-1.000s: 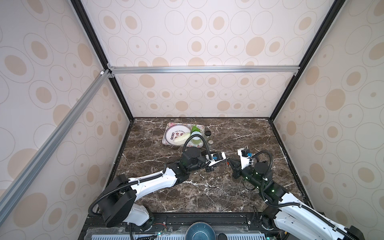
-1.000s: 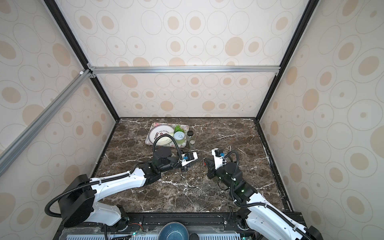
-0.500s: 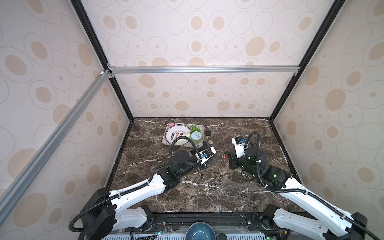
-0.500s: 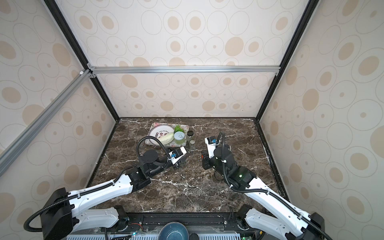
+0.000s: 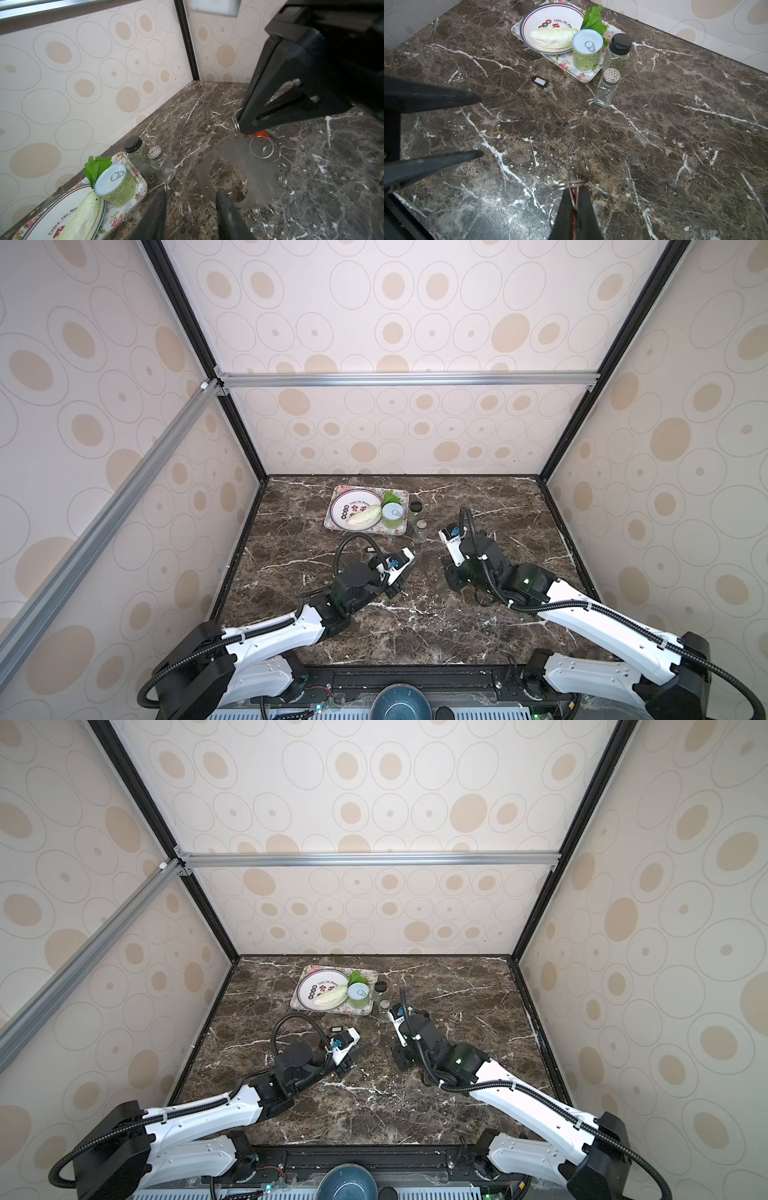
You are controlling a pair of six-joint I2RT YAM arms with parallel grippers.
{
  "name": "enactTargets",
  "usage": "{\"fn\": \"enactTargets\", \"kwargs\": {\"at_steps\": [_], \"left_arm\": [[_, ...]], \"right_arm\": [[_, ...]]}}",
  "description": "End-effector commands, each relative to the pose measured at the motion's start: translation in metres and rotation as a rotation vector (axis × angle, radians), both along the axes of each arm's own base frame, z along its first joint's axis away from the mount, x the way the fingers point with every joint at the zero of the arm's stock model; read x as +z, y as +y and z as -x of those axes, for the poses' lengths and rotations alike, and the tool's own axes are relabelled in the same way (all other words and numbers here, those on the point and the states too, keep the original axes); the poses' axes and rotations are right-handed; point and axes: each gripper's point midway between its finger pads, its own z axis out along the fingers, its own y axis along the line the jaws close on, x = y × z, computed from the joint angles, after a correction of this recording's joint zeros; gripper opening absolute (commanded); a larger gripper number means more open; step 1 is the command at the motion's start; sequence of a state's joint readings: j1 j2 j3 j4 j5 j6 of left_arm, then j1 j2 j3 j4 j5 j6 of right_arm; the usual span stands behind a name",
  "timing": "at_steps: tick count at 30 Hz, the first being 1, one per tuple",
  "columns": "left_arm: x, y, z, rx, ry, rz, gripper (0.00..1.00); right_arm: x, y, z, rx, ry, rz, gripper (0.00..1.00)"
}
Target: Put the keys on the keyring
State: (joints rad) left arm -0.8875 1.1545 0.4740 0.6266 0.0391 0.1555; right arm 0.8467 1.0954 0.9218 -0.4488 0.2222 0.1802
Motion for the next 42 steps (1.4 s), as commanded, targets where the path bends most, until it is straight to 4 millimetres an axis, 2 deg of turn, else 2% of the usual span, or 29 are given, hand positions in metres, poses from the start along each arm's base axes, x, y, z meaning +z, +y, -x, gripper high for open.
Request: {"fn": "enactTargets", "kwargs": {"at_steps": [1, 11, 21, 33, 35, 42], "left_arm": [[0.026, -0.002, 0.002, -0.011, 0.005, 0.131, 0.39], [0.03, -0.025, 0.017, -0.154, 0.03, 0.148, 0.36], [0.022, -0.045, 0.022, -0.243, 0.048, 0.109, 0.35], [0.014, -0.057, 0.018, -0.257, 0.059, 0.09, 0.35], [0.014, -0.058, 0.016, -0.254, 0.058, 0.092, 0.34], [0.01, -0.06, 0.01, -0.232, 0.069, 0.081, 0.16]], "right_arm": [[0.004, 0.005, 0.003, 0.041, -0.027, 0.014, 0.0], [0.001, 0.021, 0.019, 0.161, -0.034, -0.061, 0.0], [0.003, 0.024, 0.022, 0.18, -0.048, -0.088, 0.0], [0.003, 0.026, 0.023, 0.192, -0.053, -0.082, 0.0], [0.003, 0.027, 0.025, 0.198, -0.053, -0.084, 0.0], [0.002, 0.029, 0.026, 0.206, -0.053, -0.08, 0.0]]}}
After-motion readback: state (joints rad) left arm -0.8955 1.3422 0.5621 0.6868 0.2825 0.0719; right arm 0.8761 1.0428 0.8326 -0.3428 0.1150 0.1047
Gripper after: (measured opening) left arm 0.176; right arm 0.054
